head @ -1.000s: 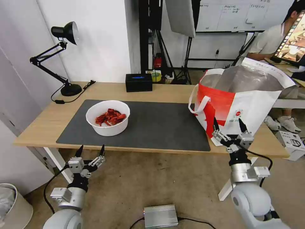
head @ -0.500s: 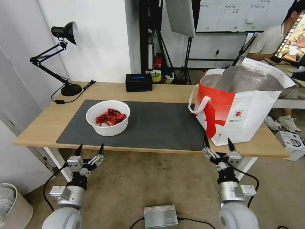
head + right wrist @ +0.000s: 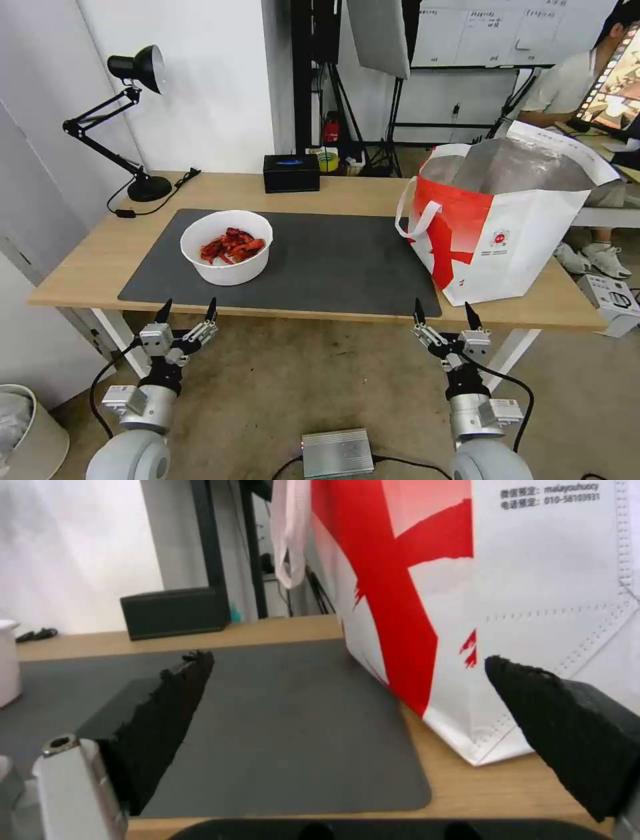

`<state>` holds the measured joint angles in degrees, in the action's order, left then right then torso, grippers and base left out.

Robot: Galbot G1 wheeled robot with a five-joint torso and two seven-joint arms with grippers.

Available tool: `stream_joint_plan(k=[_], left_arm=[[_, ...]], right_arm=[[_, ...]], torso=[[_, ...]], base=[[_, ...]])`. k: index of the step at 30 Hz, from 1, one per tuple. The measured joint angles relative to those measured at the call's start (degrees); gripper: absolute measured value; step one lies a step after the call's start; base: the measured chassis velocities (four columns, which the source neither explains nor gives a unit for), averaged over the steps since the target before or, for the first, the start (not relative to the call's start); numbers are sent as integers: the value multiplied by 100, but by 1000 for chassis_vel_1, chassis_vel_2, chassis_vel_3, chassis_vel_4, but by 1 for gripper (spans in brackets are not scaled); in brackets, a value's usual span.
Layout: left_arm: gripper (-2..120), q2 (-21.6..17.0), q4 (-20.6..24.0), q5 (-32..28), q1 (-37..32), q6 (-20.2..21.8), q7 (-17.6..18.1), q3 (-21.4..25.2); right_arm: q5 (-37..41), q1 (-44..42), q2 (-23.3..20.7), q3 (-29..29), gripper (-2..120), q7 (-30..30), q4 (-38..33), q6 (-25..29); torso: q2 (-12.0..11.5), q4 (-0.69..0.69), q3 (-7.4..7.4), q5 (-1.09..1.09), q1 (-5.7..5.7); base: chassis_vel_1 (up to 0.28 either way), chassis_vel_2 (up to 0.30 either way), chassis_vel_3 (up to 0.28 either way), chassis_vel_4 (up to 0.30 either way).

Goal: Pick up the trash from the table and place it into the takeout bag.

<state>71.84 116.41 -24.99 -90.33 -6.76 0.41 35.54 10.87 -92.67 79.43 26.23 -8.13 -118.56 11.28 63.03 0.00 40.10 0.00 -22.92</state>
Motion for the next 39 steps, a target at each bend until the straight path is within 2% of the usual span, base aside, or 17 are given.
stream_joint_plan(k=[9, 28, 39], left_arm=[[100, -24, -14, -22, 88, 59, 2, -55], [100, -101, 44, -34, 117, 89, 8, -98], [100, -276, 220, -249, 375, 391, 24, -118]], right_arm=[[-340, -289, 190, -189, 100, -27, -61, -35], [-408, -293, 194, -230, 100, -28, 27, -13], [-408, -289, 192, -229, 100, -32, 31, -8]], torso=[[0, -1, 0, 0, 0], [0, 0, 0, 0, 0], [0, 0, 0, 0, 0]], base=[[0, 0, 0, 0], [0, 0, 0, 0], [0, 0, 0, 0]])
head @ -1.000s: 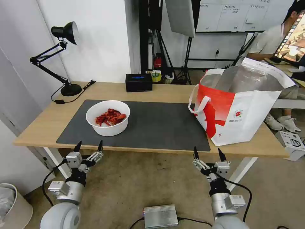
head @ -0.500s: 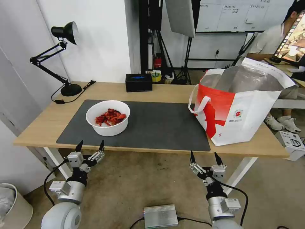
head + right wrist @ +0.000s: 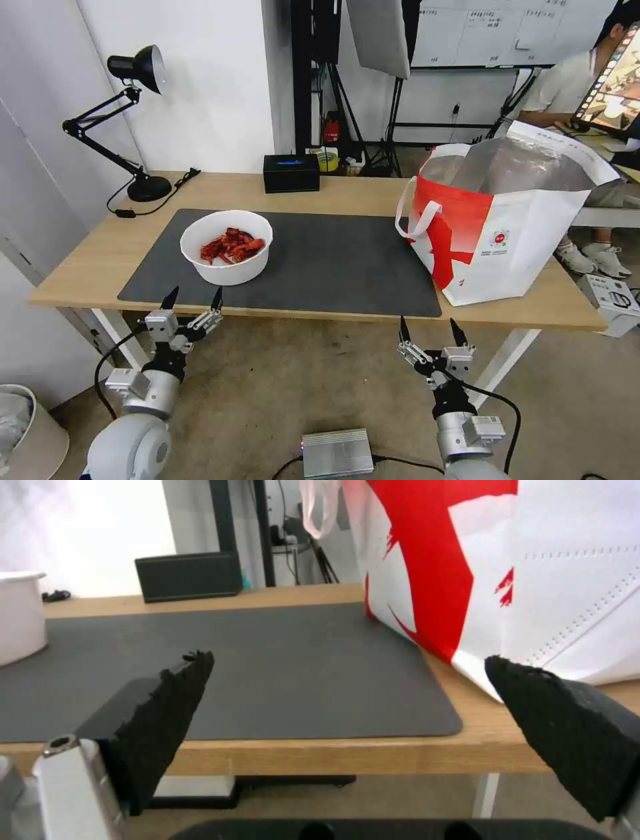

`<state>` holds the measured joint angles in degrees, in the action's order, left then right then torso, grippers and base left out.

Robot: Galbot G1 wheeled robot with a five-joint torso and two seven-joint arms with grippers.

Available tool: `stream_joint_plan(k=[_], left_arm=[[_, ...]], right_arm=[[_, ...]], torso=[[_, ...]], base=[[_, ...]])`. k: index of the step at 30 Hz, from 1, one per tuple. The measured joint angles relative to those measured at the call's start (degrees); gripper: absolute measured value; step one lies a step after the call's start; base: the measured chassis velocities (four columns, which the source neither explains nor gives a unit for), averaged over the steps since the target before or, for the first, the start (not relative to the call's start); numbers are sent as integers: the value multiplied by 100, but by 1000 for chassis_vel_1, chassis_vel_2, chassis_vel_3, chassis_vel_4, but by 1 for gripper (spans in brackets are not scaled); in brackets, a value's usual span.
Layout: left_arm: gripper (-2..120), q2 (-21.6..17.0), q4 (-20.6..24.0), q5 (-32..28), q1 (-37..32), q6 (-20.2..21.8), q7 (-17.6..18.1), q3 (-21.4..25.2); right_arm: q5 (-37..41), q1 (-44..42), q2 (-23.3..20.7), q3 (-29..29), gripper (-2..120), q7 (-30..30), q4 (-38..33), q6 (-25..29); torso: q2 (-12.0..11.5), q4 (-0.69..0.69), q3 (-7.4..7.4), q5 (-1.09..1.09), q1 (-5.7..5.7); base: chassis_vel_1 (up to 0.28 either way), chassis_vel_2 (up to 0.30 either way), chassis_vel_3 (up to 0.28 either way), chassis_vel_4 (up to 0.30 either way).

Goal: Pick up the trash from the table and place it into the takeout bag.

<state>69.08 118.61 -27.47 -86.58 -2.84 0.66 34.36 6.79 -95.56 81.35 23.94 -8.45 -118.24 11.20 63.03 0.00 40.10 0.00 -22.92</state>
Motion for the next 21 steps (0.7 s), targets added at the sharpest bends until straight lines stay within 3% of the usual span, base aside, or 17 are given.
stream_joint_plan(k=[9, 12, 14, 16, 21], left_arm=[[100, -570, 16, -315, 431, 588, 43, 91], [100, -1040, 6, -719, 876, 935, 508, -26], [100, -1178, -15, -800, 1024, 1018, 611, -61], [100, -1638, -71, -1138, 1530, 1404, 858, -174], [100, -2072, -152, -1539, 2070, 1825, 1107, -372]], right_arm=[[2, 2, 0, 1, 100, -1, 0, 2], [4, 2, -1, 2, 100, -1, 1, 2], [4, 2, -1, 1, 100, -1, 1, 2], [5, 2, -1, 1, 100, -1, 0, 2], [6, 2, -1, 2, 100, -1, 1, 2]], torso=[[0, 0, 0, -1, 0], [0, 0, 1, -1, 0], [0, 0, 0, -2, 0], [0, -1, 0, -1, 0], [-1, -1, 0, -1, -1]], base=[[0, 0, 0, 0], [0, 0, 0, 0], [0, 0, 0, 0], [0, 0, 0, 0], [0, 0, 0, 0]])
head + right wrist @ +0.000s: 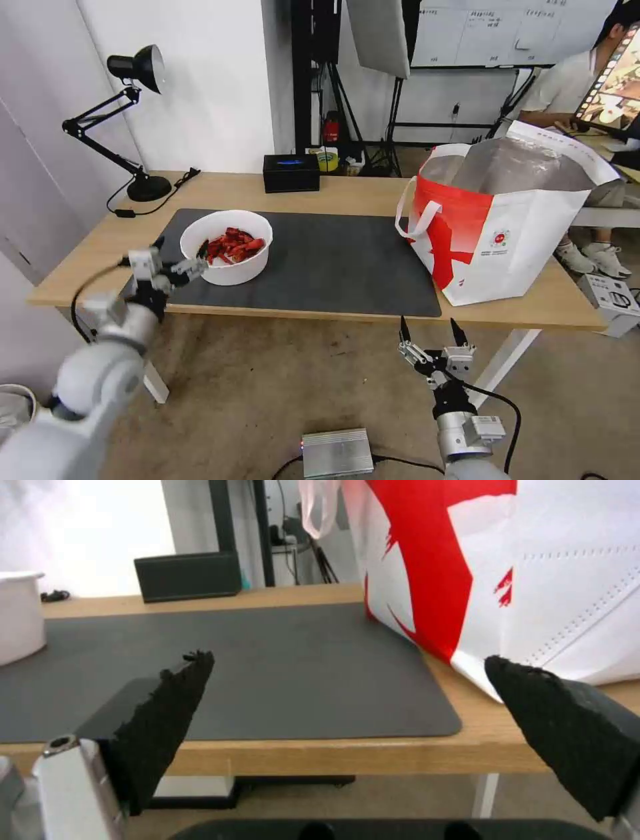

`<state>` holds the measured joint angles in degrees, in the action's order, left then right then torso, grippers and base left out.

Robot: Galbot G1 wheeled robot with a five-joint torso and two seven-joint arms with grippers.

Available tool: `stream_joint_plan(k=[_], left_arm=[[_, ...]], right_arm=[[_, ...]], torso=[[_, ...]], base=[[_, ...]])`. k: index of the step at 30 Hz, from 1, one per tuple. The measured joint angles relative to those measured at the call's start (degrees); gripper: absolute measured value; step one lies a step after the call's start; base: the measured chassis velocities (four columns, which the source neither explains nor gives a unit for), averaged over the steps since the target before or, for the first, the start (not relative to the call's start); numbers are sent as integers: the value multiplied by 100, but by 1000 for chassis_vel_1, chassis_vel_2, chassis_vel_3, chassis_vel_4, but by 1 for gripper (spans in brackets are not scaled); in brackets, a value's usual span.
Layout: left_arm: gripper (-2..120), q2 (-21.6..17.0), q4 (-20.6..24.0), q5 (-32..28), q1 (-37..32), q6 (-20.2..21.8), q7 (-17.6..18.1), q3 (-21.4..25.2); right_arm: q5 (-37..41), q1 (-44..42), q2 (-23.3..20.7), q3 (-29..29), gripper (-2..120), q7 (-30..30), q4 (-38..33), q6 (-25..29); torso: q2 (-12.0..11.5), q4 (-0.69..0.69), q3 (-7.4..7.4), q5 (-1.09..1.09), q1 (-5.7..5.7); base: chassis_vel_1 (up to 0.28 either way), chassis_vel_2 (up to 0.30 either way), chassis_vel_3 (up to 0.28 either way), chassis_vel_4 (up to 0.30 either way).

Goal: Pick up the trash from the table and place it into the takeout bag.

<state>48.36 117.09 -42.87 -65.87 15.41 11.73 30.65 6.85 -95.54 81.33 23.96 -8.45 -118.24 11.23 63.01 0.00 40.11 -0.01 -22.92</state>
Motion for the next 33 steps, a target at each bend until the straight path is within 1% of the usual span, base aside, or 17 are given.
stream_joint_plan(k=[1, 3, 4, 6, 7, 10, 11, 13, 14, 17, 19, 22, 23, 26, 27, 29, 33], left_arm=[[100, -193, -63, -220, 293, 268, 140, -133], [100, -457, -200, -525, 765, 677, 224, -382], [100, -457, -200, -525, 765, 677, 224, -382], [100, -643, -338, -876, 1165, 1057, 259, -639], [100, -643, -338, -876, 1165, 1057, 259, -639], [100, -744, -497, -1326, 1608, 1680, 272, -933], [100, -744, -497, -1326, 1608, 1680, 272, -933], [100, -751, -654, -1727, 2024, 2098, 388, -1196], [100, -751, -654, -1727, 2024, 2098, 388, -1196], [100, -740, -929, -2447, 2586, 2563, 680, -1481], [100, -740, -1018, -2545, 2702, 2645, 701, -1543], [100, -766, -1420, -2719, 3088, 2736, 715, -1764], [100, -766, -1420, -2719, 3088, 2736, 715, -1764], [100, -822, -1819, -2696, 3354, 2736, 659, -1982], [100, -822, -1819, -2696, 3354, 2736, 659, -1982], [100, -871, -2031, -2628, 3430, 2731, 592, -2074], [100, -948, -2187, -2597, 3416, 2720, 570, -2091]], right_arm=[[0, 0, 0, 0, 100, 0, 0, 0], [1, 0, 0, 0, 100, 0, 0, 0], [1, 0, 0, 0, 100, 0, 0, 0], [1, 0, 0, -1, 100, 1, 0, 0], [1, 0, 0, -1, 100, 1, 0, 0], [1, 0, 0, 0, 100, 1, 0, 0], [1, 0, 0, 0, 100, 1, 0, 0], [2, 1, 0, 0, 100, 1, 0, 0], [2, 1, 0, 0, 100, 1, 0, 0], [1, 0, 0, 0, 100, 1, -1, 0], [2, 0, 0, 0, 100, 0, 0, 0], [2, 0, 0, 0, 100, 1, 0, 0], [2, 0, 0, 0, 100, 1, 0, 0], [2, 1, 0, 0, 100, 1, -1, -1], [2, 1, 0, 0, 100, 1, -1, -1], [2, 1, 0, 0, 100, 1, 0, -1], [2, 0, 0, 0, 100, 1, 0, 0]], torso=[[0, 1, 0, 1, 0], [0, 0, 0, 0, 0], [0, 0, 0, 0, 0], [0, 0, 0, 0, 0], [0, 0, 0, 0, 0], [0, 1, 0, 0, 0], [0, 1, 0, 0, 0], [0, 1, 0, 0, 0], [0, 1, 0, 0, 0], [0, 0, 0, 1, 0], [0, 0, 0, 1, 0], [0, 1, 0, 1, 0], [0, 1, 0, 1, 0], [1, 0, 0, 1, 0], [1, 0, 0, 1, 0], [1, 0, 0, 0, 0], [1, 1, 0, 1, 0]], base=[[0, 0, 0, 0], [0, 0, 0, 0], [0, 0, 0, 0], [0, 0, 0, 0], [0, 0, 0, 0], [0, 0, 0, 0], [0, 0, 0, 0], [0, 0, 0, 0], [0, 0, 0, 0], [0, 0, 0, 0], [0, 0, 0, 0], [0, 0, 0, 0], [0, 0, 0, 0], [0, 0, 0, 0], [0, 0, 0, 0], [0, 0, 0, 0], [0, 0, 0, 0]])
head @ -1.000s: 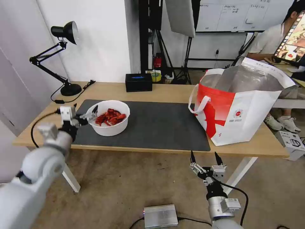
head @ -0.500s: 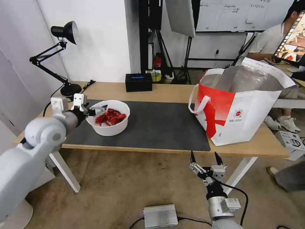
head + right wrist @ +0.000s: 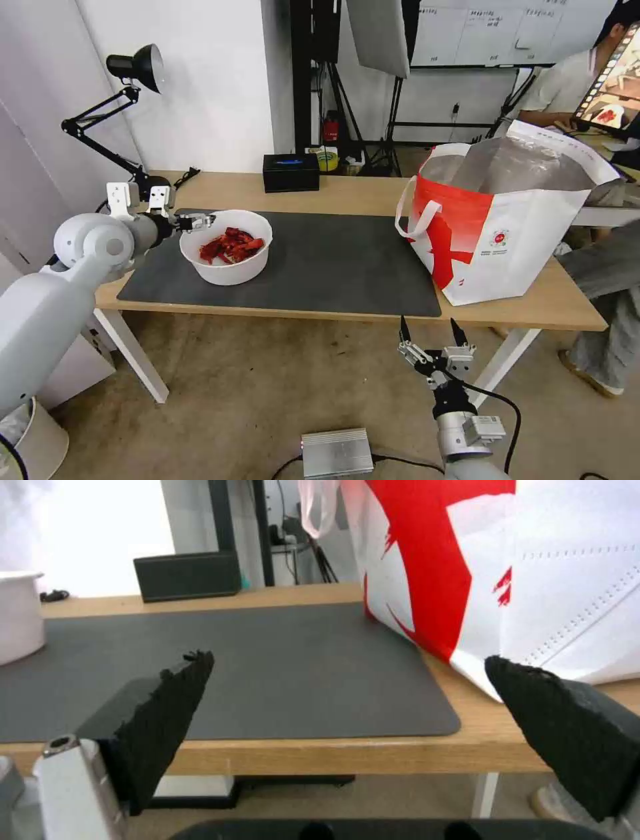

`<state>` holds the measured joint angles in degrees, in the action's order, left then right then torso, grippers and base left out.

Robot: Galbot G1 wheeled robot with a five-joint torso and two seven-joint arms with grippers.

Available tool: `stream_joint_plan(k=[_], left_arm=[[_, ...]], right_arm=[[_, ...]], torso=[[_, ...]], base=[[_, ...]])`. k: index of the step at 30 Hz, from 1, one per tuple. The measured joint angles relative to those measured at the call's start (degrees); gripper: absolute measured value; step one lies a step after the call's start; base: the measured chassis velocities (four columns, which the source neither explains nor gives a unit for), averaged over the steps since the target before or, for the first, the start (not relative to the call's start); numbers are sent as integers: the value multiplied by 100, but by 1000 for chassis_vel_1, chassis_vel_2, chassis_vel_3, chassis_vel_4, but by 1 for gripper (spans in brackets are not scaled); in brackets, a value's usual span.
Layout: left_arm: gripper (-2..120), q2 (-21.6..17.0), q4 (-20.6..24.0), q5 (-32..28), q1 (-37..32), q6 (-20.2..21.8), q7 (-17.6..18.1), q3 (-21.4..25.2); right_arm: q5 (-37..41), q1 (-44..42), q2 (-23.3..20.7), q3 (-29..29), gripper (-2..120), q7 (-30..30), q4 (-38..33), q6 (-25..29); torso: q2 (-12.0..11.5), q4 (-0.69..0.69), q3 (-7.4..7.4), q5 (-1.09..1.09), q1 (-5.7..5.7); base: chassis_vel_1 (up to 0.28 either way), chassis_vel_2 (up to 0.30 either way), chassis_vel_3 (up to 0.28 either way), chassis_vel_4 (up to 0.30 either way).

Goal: Pick up the trash from the table and place it into the takeout bag.

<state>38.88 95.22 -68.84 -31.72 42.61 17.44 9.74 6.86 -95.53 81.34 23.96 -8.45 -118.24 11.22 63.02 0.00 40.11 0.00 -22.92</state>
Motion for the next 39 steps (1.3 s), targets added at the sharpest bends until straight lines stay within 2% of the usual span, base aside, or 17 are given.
stream_joint_plan(k=[19, 26, 39], left_arm=[[100, -119, -368, 51, 321, -37, -296, -613], [100, -56, -665, 171, 540, -42, -383, -955], [100, 111, -1029, 375, 824, -47, -525, -1300]], right_arm=[[0, 0, 0, 0, 100, 0, 0, 0], [0, 0, 0, 0, 100, 0, 0, 0], [0, 0, 0, 0, 100, 0, 0, 0]], torso=[[0, 0, 0, 1, 0], [0, 0, 0, 0, 0], [0, 0, 0, 1, 0]], base=[[0, 0, 0, 0], [0, 0, 0, 0], [0, 0, 0, 0]])
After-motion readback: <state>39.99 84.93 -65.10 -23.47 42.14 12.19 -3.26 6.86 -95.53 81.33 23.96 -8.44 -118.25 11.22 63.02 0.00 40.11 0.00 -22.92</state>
